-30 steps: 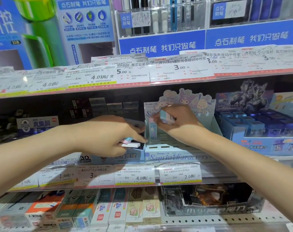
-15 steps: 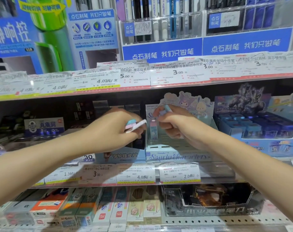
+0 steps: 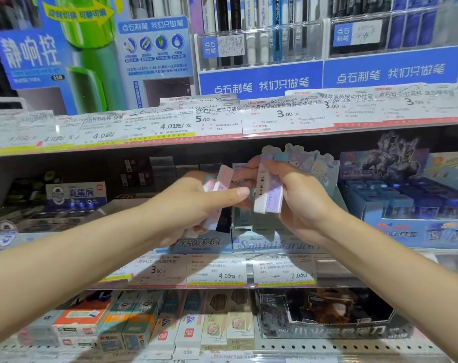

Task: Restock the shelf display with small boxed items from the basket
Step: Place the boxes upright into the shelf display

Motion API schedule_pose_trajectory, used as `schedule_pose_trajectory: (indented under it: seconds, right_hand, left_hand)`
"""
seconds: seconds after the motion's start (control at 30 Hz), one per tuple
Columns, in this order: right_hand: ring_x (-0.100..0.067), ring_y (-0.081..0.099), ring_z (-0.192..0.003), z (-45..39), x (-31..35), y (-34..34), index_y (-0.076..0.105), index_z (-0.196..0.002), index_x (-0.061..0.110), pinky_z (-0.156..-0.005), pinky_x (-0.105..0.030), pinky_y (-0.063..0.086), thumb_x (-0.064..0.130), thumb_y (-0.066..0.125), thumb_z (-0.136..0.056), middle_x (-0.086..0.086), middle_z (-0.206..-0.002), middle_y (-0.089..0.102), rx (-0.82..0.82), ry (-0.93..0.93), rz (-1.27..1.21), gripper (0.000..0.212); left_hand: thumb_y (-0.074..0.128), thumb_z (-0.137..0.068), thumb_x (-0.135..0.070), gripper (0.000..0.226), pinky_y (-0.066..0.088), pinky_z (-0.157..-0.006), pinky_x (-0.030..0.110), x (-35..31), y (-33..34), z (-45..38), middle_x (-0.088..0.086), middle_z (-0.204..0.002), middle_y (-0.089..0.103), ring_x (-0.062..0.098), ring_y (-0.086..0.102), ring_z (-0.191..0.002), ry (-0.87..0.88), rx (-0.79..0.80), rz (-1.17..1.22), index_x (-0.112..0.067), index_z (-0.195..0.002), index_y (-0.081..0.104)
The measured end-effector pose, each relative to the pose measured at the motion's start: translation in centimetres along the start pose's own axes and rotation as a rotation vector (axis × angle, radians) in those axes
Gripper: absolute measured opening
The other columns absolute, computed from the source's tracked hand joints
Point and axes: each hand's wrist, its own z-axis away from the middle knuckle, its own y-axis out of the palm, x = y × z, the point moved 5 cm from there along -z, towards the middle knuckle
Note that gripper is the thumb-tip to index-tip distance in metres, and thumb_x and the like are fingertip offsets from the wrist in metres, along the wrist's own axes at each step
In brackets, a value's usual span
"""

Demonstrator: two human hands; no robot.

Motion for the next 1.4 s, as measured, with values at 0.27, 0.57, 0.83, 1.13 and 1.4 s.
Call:
schedule_pose_trajectory:
  seconds: [0.27,0.57,0.83,1.13,1.4]
  right_hand:
    - [-0.021,0.066,-0.097,-0.1,0.0,0.2,0.06,-0.109,0.011,-0.084,-0.03,0.053,0.025,0.033,-0.097,-0.008,-0.108,0.068,0.104,0.042,-0.024,0.033]
    - [-0.008,0.039,-0.052,0.0,1.7,-0.5,0.057,-0.101,0.009,-0.041,-0.017,0.022,0.008,0.036,-0.096,0.003,-0.079,0.065,0.167,-0.075,0.195,0.022]
    - [-0.003,0.035,-0.044,-1.3,1.7,-1.5,0.055,-0.093,0.009,-0.039,-0.012,0.026,0.01,0.044,-0.094,0.005,-0.053,0.045,0.06,-0.147,0.318,0.012]
    - [-0.015,0.053,-0.076,-2.7,2.0,-1.5,0.055,-0.092,0.005,-0.058,-0.014,0.034,0.022,0.067,-0.081,0.003,-0.08,0.053,-0.056,-0.451,1.246,0.023]
    - [-0.022,0.061,-0.082,-2.9,0.5,-0.6,0.053,-0.094,0.004,-0.069,-0.033,0.048,0.025,0.066,-0.082,-0.007,-0.091,0.066,0.034,-0.436,1.196,0.027]
  left_hand:
    - [0.077,-0.058,-0.042,0.039,0.028,-0.045,0.02,0.4,0.6,-0.8,-0.007,-0.035,0.033,0.013,0.029,-0.04,-0.014,-0.025,0.082,-0.011,-0.054,0.053]
    - [0.066,-0.062,-0.035,0.02,0.022,-0.033,0.013,1.1,1.5,-0.9,0.0,-0.045,0.044,0.007,0.035,-0.033,-0.061,0.208,0.409,-0.015,-0.058,0.068]
    - [0.061,-0.083,-0.027,0.035,0.021,-0.037,0.019,0.1,0.1,-1.0,-0.002,-0.043,0.039,0.011,0.029,-0.038,-0.004,0.039,0.091,-0.015,-0.051,0.07]
    - [0.051,-0.085,-0.018,0.032,0.047,-0.072,0.025,-0.7,-0.4,-0.5,-0.015,-0.122,0.063,0.003,0.062,-0.087,0.539,0.099,-1.162,-0.035,-0.109,0.064]
    - [0.046,-0.084,-0.022,0.055,0.05,-0.065,0.035,1.2,-0.3,-1.4,-0.006,-0.104,0.07,0.008,0.058,-0.071,0.522,0.283,-1.265,-0.051,-0.13,0.04]
